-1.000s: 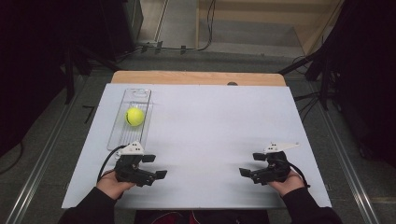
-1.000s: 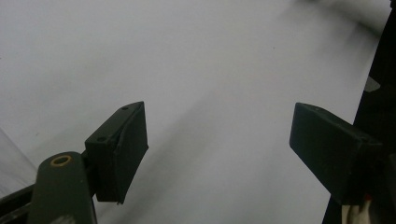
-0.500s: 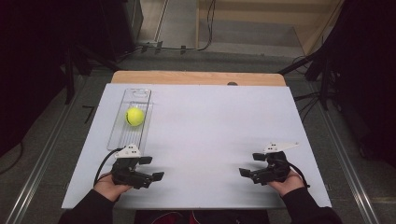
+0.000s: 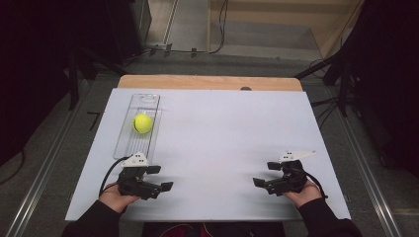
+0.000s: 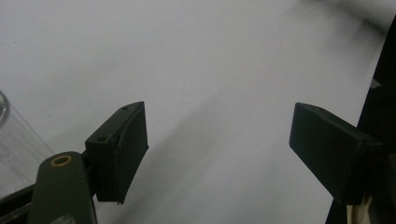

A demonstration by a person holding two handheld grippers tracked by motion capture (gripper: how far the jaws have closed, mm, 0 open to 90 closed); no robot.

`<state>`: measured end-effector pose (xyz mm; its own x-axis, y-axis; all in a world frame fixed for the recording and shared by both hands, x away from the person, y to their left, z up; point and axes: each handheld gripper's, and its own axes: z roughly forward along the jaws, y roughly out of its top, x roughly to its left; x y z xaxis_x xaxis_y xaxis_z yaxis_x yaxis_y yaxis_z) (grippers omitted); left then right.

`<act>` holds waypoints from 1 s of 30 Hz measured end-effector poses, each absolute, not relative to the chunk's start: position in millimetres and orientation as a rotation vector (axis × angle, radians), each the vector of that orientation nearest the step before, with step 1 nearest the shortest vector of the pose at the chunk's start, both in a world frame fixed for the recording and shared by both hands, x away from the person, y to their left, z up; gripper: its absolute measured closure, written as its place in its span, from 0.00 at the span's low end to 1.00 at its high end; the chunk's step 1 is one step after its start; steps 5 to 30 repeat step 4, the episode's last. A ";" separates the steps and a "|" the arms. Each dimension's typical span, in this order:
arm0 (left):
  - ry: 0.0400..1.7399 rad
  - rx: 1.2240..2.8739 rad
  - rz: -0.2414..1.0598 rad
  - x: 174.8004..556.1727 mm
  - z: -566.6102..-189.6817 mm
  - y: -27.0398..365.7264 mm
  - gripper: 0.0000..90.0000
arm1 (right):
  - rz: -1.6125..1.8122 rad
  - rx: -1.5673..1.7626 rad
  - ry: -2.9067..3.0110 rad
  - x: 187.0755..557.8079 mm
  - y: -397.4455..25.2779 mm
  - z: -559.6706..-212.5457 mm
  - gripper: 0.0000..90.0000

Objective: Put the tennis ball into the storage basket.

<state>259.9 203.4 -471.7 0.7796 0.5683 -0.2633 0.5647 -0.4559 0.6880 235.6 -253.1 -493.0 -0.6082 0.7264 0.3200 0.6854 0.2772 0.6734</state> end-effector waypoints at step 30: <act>0.838 2.154 0.006 259.7 -471.8 203.3 0.22 | 1.266 1.365 2.478 235.8 -252.8 -493.5 0.07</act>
